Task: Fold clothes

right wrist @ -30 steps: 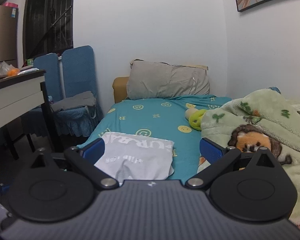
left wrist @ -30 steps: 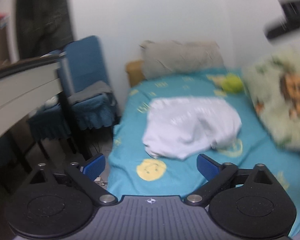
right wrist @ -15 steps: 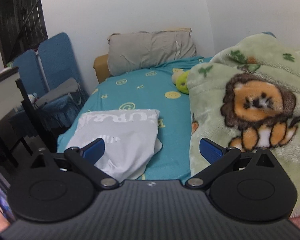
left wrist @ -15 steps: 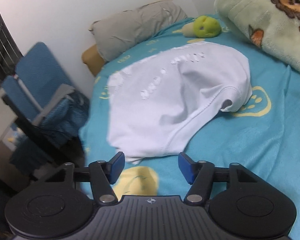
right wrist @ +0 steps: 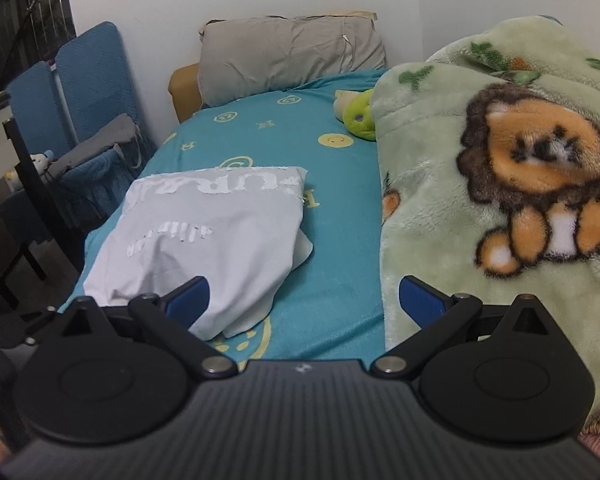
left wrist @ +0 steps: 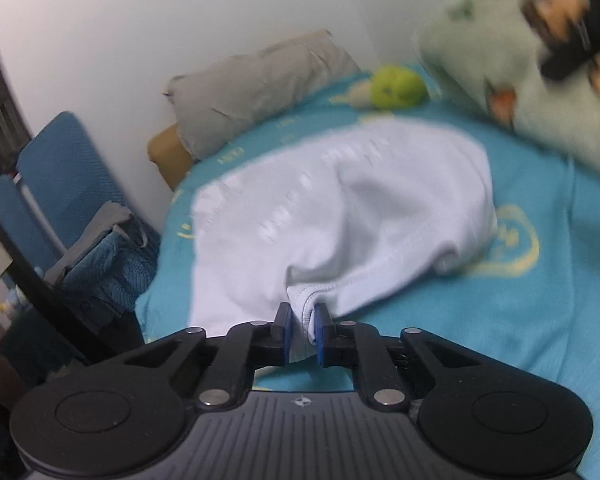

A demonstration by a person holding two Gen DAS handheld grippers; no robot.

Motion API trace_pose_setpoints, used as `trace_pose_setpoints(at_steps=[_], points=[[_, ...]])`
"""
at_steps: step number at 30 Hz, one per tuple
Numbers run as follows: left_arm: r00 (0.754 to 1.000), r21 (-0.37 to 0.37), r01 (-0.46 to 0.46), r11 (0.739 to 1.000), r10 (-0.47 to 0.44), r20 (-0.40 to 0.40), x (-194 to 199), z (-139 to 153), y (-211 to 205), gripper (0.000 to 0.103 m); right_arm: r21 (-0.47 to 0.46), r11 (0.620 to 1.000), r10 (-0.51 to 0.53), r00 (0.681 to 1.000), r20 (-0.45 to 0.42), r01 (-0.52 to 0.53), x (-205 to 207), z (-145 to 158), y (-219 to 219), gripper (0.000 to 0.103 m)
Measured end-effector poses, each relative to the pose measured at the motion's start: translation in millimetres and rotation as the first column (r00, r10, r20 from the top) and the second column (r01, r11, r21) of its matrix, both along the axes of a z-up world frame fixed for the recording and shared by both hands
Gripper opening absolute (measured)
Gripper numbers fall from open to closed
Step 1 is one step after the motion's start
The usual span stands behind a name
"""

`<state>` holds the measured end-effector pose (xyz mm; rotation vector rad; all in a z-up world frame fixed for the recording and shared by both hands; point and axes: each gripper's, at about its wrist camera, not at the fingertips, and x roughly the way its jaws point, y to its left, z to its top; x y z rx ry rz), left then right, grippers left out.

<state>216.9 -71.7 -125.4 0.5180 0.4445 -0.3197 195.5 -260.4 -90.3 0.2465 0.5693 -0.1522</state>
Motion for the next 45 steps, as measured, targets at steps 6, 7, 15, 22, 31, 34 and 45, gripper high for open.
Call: trace_pose_setpoints(at_steps=[6,7,15,22,31,34,45], points=[[0.998,-0.264,0.011,0.964,0.005,0.060,-36,75,15,0.010,-0.008,0.999,0.037,0.999,0.039,-0.036,-10,6,9,0.103],[0.998,-0.301,0.019,0.953,0.001,0.065,-47,85,18,0.009,-0.010,0.999,0.047,0.998,0.052,-0.047,-13,8,11,0.103],[0.989,-0.437,0.096,0.894,-0.037,0.141,-130,139,39,0.009,-0.060,0.986,0.160,0.981,0.109,-0.154,-38,21,40,0.103],[0.989,-0.549,0.123,0.827,-0.054,0.140,-200,144,65,0.009,-0.034,0.949,0.317,0.942,0.111,-0.315,-76,27,77,0.103],[0.995,-0.599,0.065,0.798,-0.003,0.104,-186,134,83,0.010,-0.141,0.907,0.400,0.917,-0.011,-0.397,-62,6,113,0.103],[0.998,-0.602,0.031,0.798,0.012,0.067,-174,128,88,0.010,-0.064,0.957,0.281,0.959,-0.027,-0.283,-50,2,89,0.103],[0.992,-0.451,-0.069,0.890,0.013,-0.125,-132,80,64,0.010,0.136,0.991,-0.001,0.993,-0.116,0.016,-53,8,-3,0.103]])
